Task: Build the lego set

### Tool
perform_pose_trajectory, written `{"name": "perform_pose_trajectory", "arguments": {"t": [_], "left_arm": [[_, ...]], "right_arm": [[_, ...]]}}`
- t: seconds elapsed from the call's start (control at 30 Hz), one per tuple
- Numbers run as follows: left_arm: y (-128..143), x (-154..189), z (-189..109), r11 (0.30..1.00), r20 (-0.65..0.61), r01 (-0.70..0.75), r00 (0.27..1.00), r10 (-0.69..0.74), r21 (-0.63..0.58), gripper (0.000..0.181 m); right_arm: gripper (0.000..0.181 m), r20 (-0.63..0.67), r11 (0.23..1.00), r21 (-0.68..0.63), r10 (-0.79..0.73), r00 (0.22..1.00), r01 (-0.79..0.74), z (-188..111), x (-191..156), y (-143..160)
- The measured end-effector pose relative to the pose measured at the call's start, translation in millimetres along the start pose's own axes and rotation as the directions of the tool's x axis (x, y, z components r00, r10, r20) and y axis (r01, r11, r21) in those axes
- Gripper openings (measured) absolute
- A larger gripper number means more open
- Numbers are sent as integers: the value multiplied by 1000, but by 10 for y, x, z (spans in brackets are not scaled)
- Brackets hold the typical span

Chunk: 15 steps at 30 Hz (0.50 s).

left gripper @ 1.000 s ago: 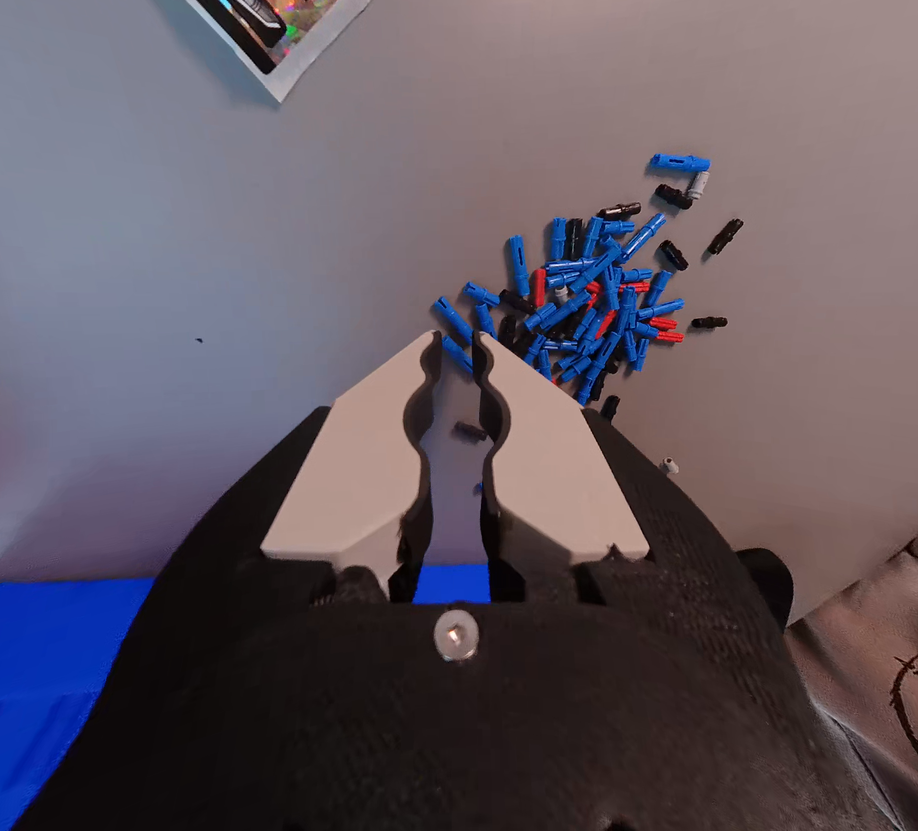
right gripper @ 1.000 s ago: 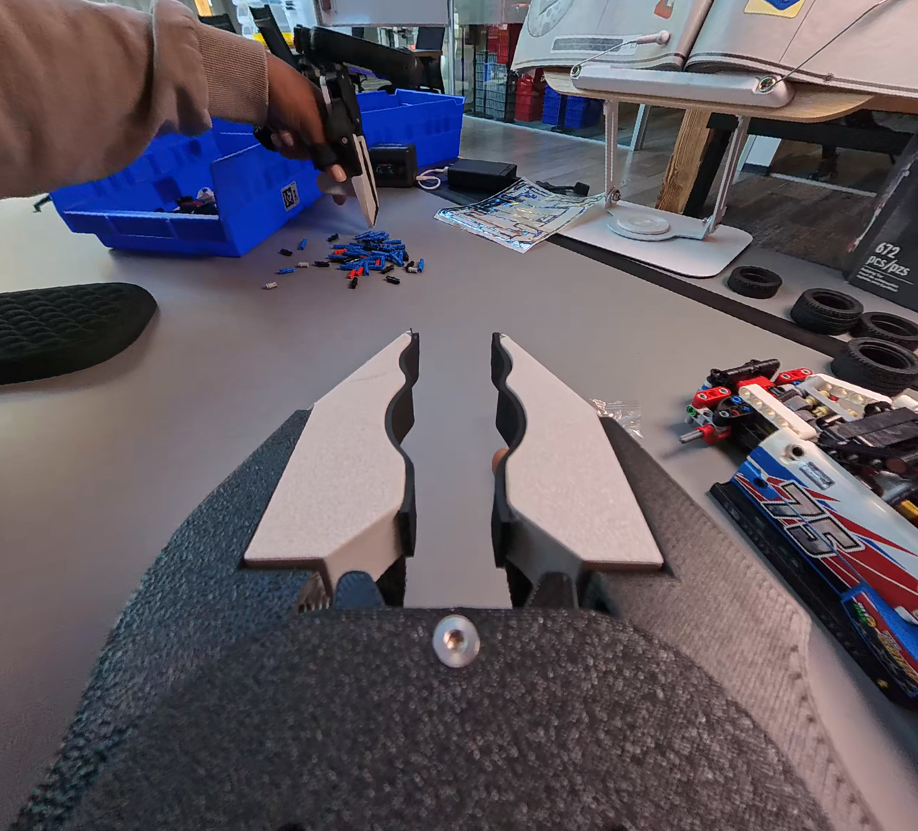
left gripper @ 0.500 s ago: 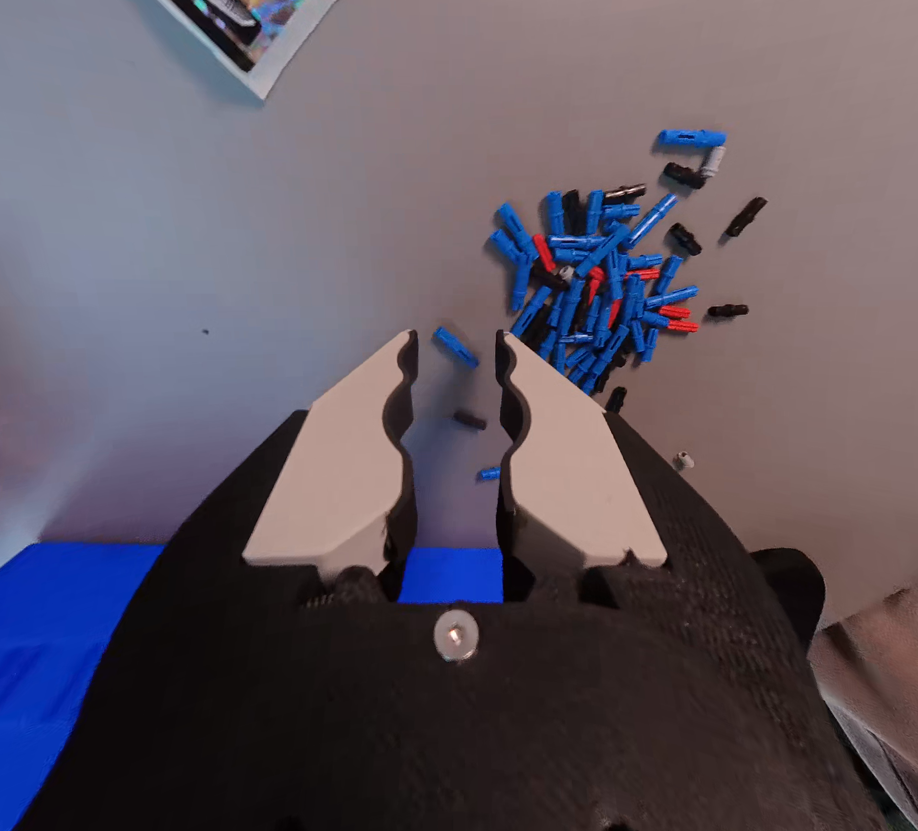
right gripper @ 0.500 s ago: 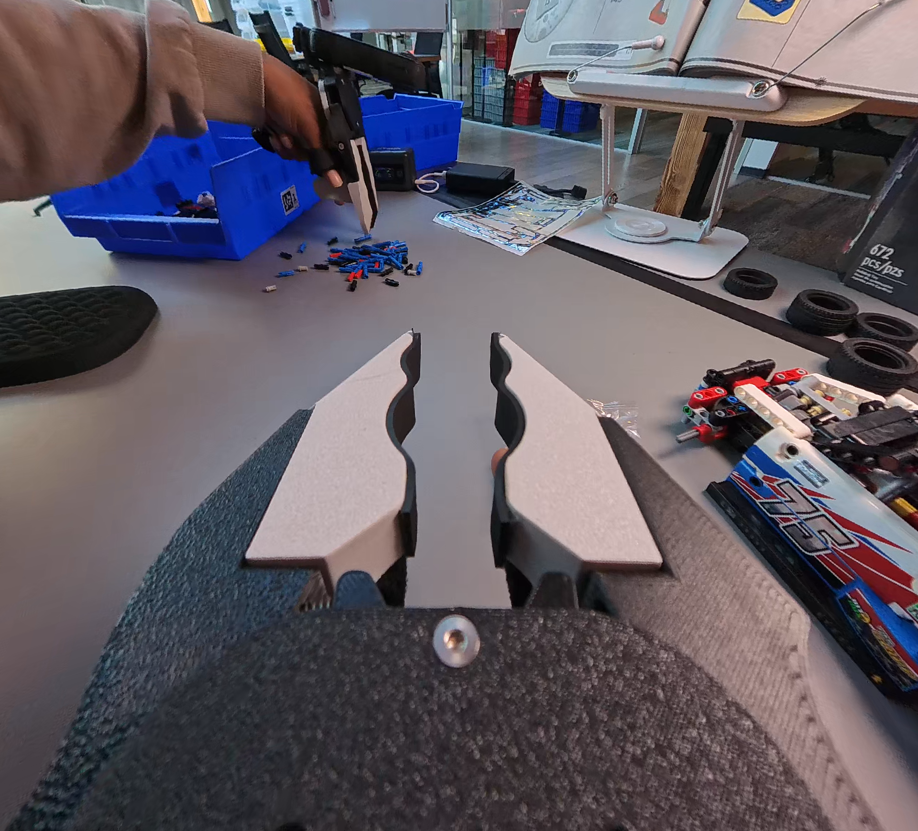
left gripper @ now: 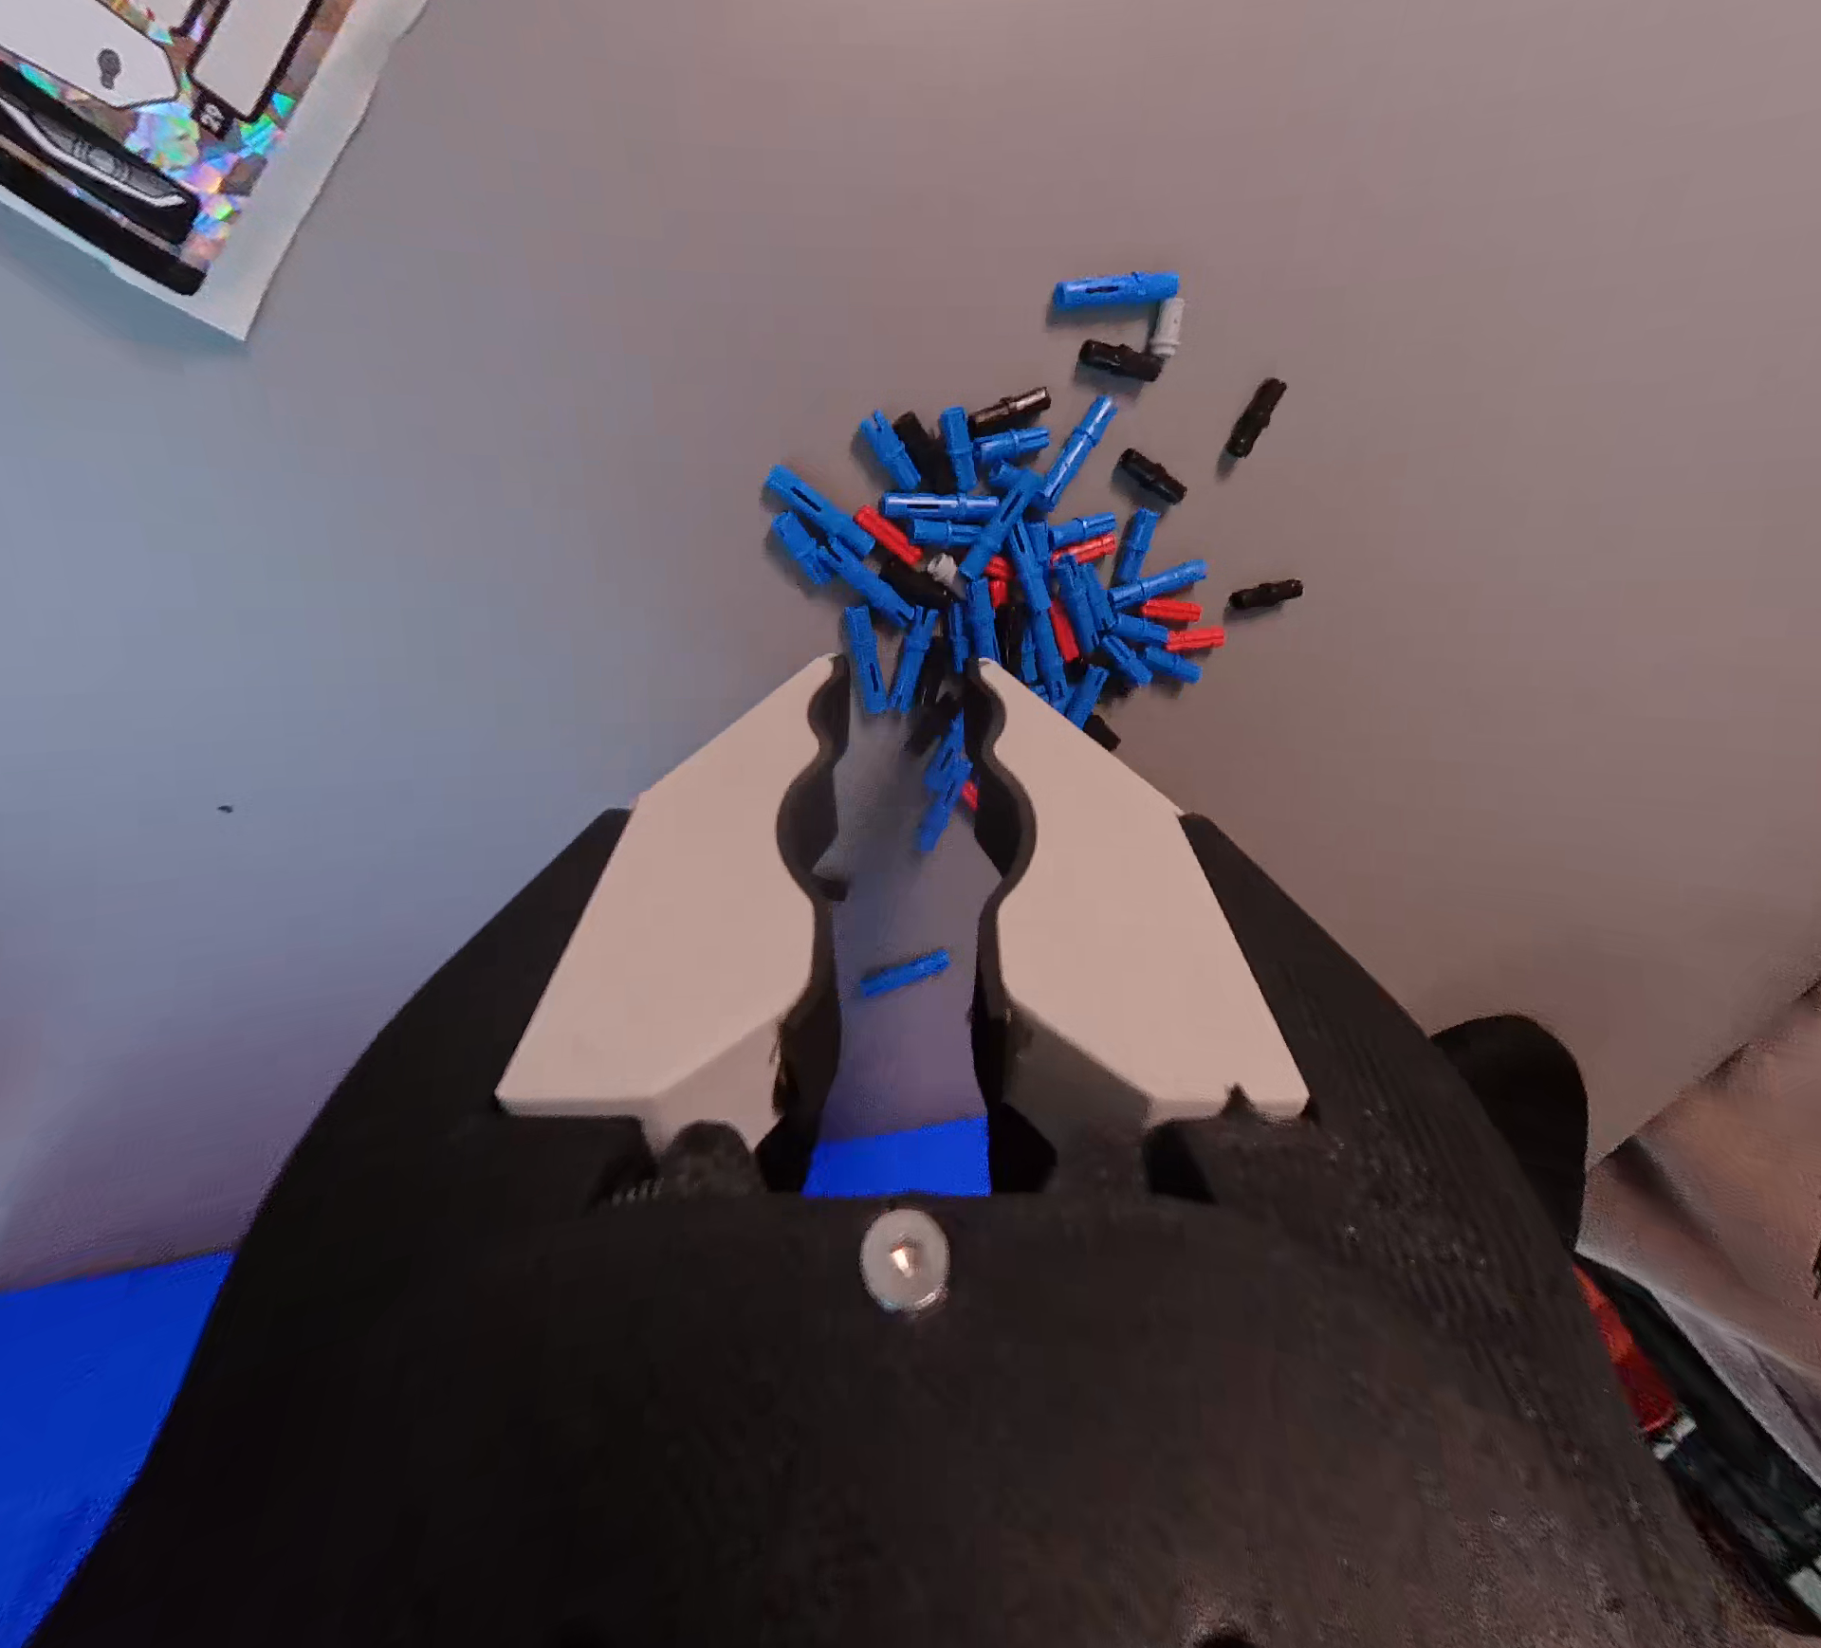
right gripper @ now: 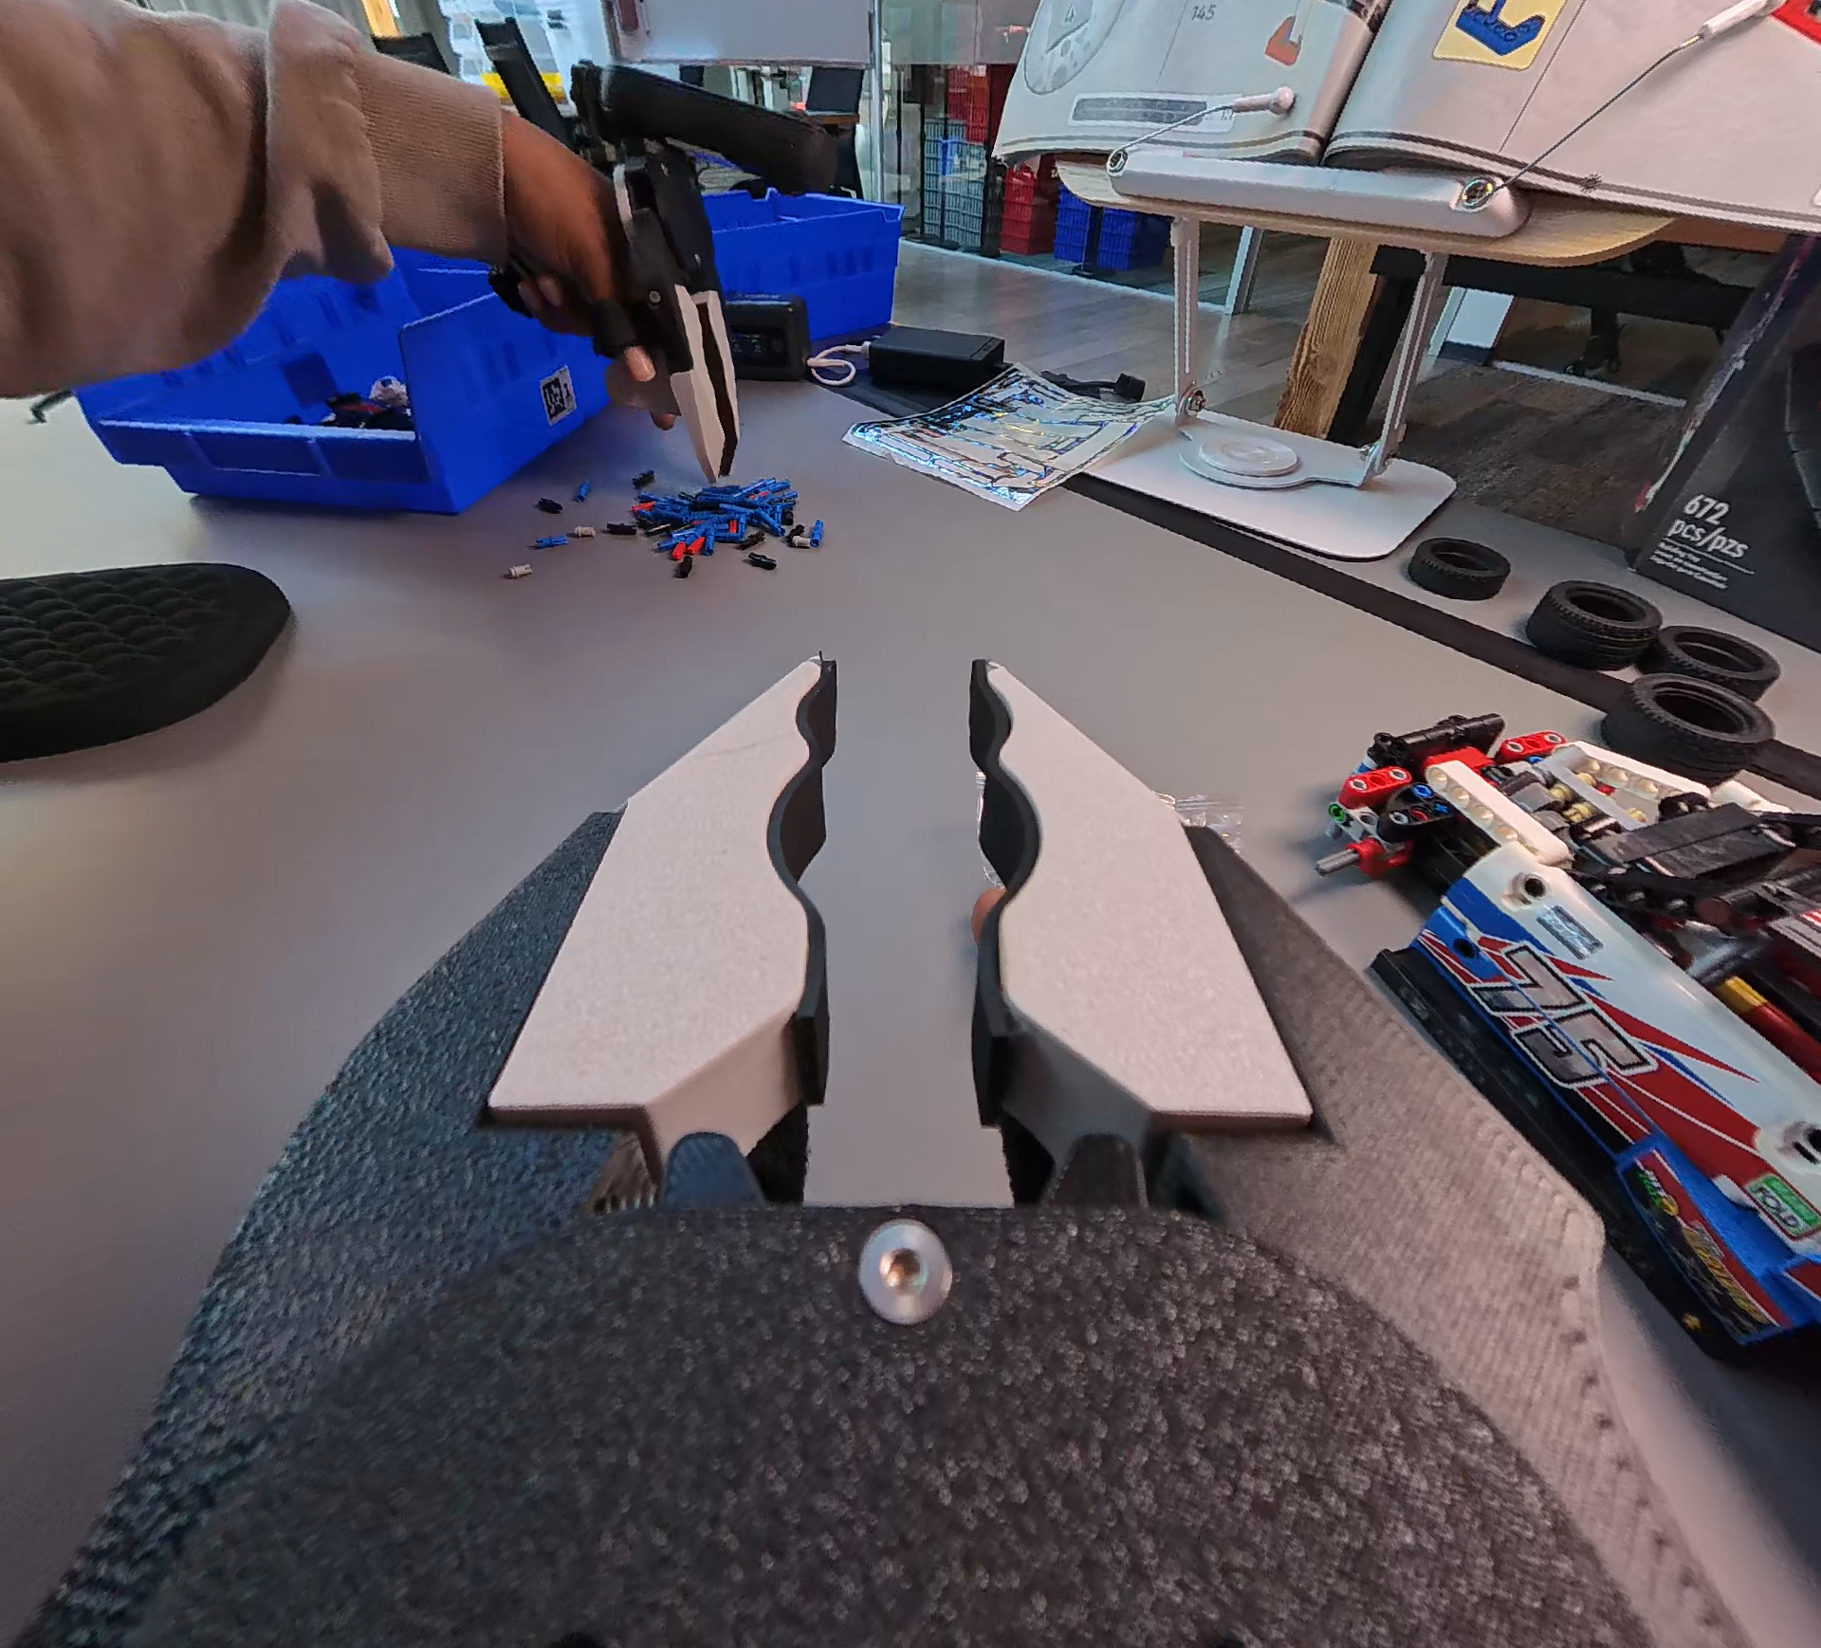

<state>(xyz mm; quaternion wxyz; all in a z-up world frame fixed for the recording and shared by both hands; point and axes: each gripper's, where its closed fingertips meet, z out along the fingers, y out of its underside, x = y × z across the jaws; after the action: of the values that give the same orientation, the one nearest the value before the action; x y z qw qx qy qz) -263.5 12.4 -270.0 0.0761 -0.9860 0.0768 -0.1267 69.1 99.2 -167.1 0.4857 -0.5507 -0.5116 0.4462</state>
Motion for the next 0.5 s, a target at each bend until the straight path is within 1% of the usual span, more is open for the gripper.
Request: {"name": "perform_pose_trajectory", "arguments": {"t": [0.03, 0.1, 0.17, 0.23, 0.27, 0.37, 0.43, 0.5], "left_arm": [[34, -10, -42, 1000, 10, -28, 1000, 28, -12, 26], [203, -119, -117, 991, 75, -98, 992, 105, -93, 29], [426, -275, -158, 960, 156, -170, 966, 207, -223, 33], [590, -319, -132, 930, 164, -192, 954, 252, -314, 35], [635, -322, -102, 920, 160, -197, 951, 263, -340, 34], [636, -329, -50, 913, 168, -205, 946, 277, -352, 23], [593, -310, -35, 918, 164, -206, 948, 273, -340, 11], [528, -290, -15, 922, 165, -217, 946, 280, -321, 8]], "right_arm": [[25, 0, 1000, 0, 0, 1000, 0, -2, 2, 0], [25, 2, 1000, 0, 1, 1000, -1, -2, -1, 0], [25, 6, 1000, -1, 0, 1000, 0, 1, -9, 2], [25, 7, 1000, -4, -4, 1000, 4, 7, -15, 8], [25, 6, 1000, -5, -5, 1000, 5, 9, -16, 12], [25, 0, 1000, -5, -8, 1000, 8, 3, -7, 10], [25, -3, 1000, -2, -3, 1000, 3, -1, 2, 7], [25, -5, 1000, -3, -2, 1000, 2, -1, 7, 10]]}}
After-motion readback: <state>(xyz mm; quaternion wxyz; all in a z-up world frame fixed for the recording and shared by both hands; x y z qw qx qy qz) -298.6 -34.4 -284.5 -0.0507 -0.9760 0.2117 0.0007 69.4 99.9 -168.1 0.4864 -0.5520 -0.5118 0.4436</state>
